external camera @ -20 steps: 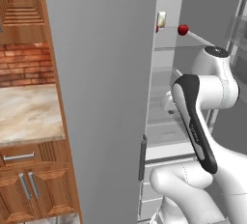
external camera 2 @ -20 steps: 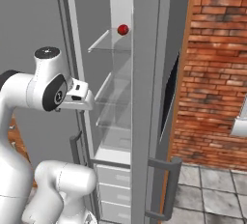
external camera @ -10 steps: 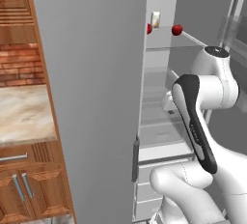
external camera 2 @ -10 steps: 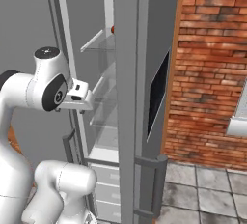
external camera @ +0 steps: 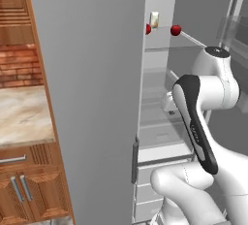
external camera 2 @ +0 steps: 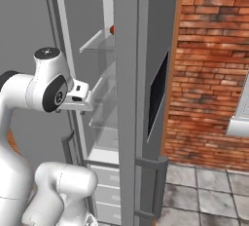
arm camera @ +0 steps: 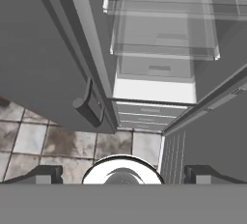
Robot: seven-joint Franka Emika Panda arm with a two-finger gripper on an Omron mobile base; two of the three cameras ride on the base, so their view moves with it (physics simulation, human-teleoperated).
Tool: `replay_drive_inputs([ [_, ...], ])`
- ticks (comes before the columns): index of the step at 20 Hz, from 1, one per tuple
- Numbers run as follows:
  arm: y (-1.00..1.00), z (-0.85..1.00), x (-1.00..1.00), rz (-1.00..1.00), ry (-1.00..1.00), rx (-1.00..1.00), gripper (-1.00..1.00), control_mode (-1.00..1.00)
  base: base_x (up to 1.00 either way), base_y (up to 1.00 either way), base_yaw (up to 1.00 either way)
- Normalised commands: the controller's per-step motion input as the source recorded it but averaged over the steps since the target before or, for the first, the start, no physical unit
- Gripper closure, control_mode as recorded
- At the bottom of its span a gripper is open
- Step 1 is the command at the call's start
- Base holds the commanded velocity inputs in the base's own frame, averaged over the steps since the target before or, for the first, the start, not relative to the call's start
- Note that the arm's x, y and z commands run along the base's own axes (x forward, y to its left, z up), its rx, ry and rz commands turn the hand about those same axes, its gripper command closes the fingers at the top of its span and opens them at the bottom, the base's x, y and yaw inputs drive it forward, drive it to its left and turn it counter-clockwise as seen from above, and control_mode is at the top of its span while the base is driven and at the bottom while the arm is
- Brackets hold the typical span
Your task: Pick the apple and mango from the fridge and place them on the plate next to the blender to make a fruit smoothie.
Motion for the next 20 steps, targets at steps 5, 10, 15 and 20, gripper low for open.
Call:
replay_drive_inputs([
  [5,0.00,0.00,0.00,0.00,0.00,0.00,-1.00,1.00,0.20,-0.23,-0.03],
  [10,0.00,0.00,0.00,0.00,0.00,0.00,-1.00,1.00,0.12,-0.38,-0.01],
  [15,0.00,0.00,0.00,0.00,0.00,0.00,-1.00,1.00,0.11,-0.34,0.00],
  [20,0.00,0.10,0.00,0.00,-0.10,-0.01,-1.00,-1.00,0.02,-0.03,0.00],
])
